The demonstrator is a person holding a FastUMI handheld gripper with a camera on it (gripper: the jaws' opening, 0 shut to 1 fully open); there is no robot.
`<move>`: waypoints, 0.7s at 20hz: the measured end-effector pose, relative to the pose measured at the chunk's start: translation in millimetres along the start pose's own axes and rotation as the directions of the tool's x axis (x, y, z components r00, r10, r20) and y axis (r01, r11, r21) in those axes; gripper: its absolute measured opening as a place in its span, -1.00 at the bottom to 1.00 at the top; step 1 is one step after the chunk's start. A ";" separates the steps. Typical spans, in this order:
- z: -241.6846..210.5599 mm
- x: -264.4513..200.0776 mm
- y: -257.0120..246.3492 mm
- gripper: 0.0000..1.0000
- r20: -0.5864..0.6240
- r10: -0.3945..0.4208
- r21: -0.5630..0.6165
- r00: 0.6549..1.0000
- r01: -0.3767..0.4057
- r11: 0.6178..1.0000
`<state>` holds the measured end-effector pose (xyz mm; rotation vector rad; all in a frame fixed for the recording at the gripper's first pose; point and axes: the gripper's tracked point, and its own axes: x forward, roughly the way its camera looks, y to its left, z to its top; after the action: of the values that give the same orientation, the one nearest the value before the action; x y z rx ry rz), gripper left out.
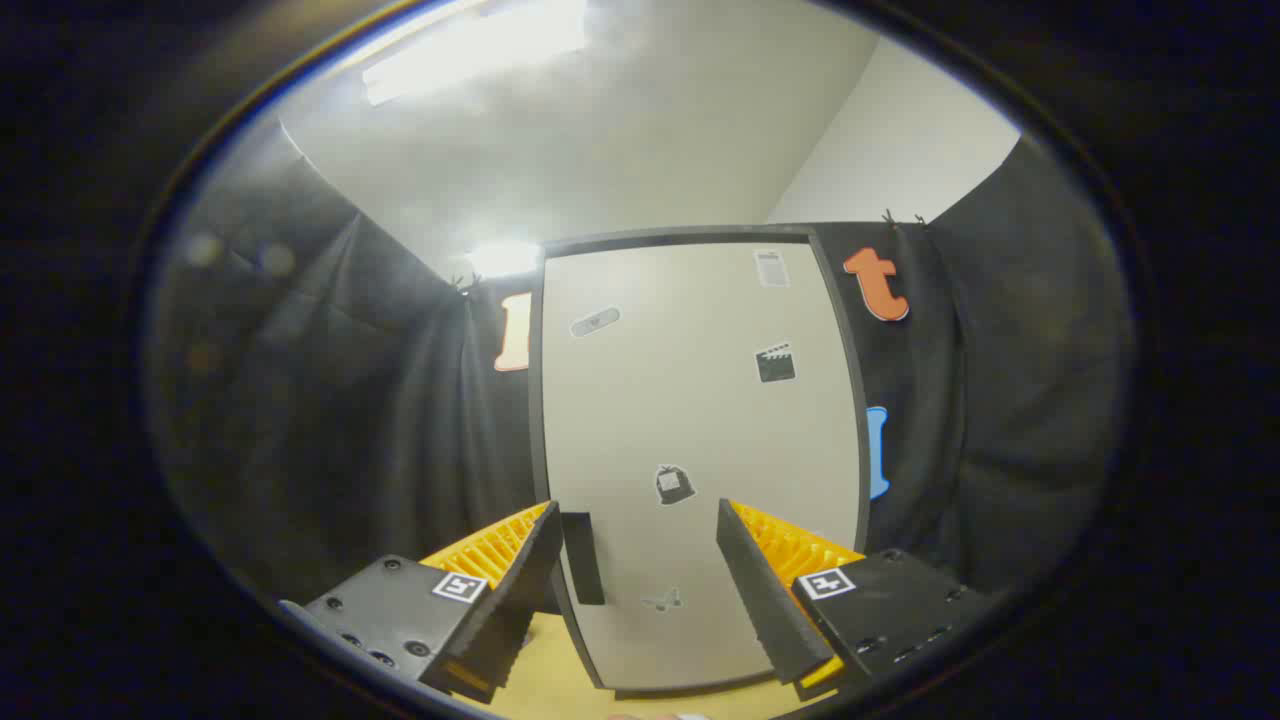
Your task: Open the shoe cabinet door, grab the shoes and put them into the shoe cabinet, then close the shoe cabinet door.
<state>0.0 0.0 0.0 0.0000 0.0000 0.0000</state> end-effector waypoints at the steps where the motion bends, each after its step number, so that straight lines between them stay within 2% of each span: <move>1: 0.5 0.1 0.0 0.93 0.002 -0.002 -0.001 1.000 0.002 1.000; 14: -16.3 12.6 9.1 0.93 -0.032 0.012 -0.007 0.999 -0.012 1.000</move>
<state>12.6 9.1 -16.3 -0.0073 0.0322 0.0124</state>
